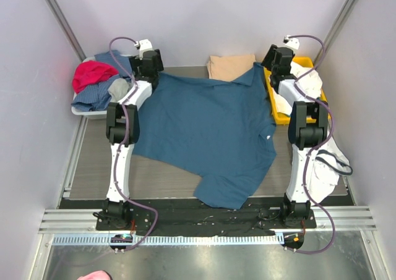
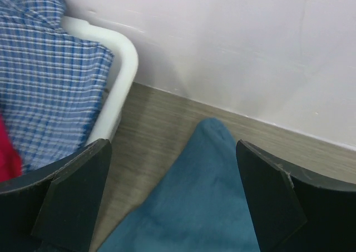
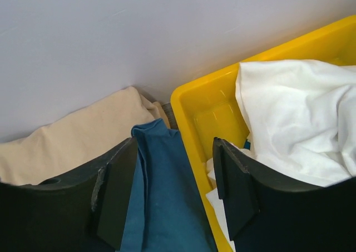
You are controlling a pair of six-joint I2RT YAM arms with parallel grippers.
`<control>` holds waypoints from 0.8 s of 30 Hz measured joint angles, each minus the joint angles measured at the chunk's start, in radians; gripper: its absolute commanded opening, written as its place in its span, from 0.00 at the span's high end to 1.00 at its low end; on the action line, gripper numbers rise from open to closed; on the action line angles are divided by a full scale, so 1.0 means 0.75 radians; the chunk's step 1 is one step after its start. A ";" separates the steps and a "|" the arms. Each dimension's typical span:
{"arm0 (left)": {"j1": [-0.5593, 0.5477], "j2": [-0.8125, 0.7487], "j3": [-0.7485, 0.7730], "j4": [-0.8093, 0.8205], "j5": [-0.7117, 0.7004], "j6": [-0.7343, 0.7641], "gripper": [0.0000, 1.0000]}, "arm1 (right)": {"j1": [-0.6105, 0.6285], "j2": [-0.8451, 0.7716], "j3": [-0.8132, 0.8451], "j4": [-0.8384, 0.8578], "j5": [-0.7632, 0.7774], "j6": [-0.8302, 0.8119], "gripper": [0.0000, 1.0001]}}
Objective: Fold and stack the t-shirts
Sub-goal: Flatten the tshirt out
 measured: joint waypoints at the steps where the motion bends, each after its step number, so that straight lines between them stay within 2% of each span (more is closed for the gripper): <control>1: 0.000 -0.035 -0.039 -0.005 0.008 -0.005 0.00 | -0.002 -0.018 -0.006 -0.020 -0.014 0.000 0.34; 5: -0.013 -0.249 -0.231 -0.030 0.020 -0.028 0.00 | -0.002 -0.188 -0.102 -0.102 -0.074 0.018 0.33; 13: -0.109 -1.021 -0.838 -0.109 0.071 -0.196 0.00 | 0.109 -0.733 -0.414 -0.354 -0.094 0.067 0.30; 14: -0.125 -1.099 -0.914 -0.107 0.080 -0.217 0.00 | 0.148 -0.802 -0.468 -0.396 -0.082 0.070 0.29; 16: -0.160 -1.274 -1.102 -0.135 0.094 -0.269 0.00 | 0.238 -0.933 -0.590 -0.478 -0.055 0.079 0.11; 18: -0.184 -1.405 -1.279 -0.163 0.103 -0.308 0.00 | 0.346 -1.038 -0.712 -0.558 -0.015 0.098 0.00; 24: -0.247 -1.614 -1.649 -0.336 0.113 -0.366 0.00 | 0.668 -1.301 -1.089 -0.784 0.093 0.254 0.00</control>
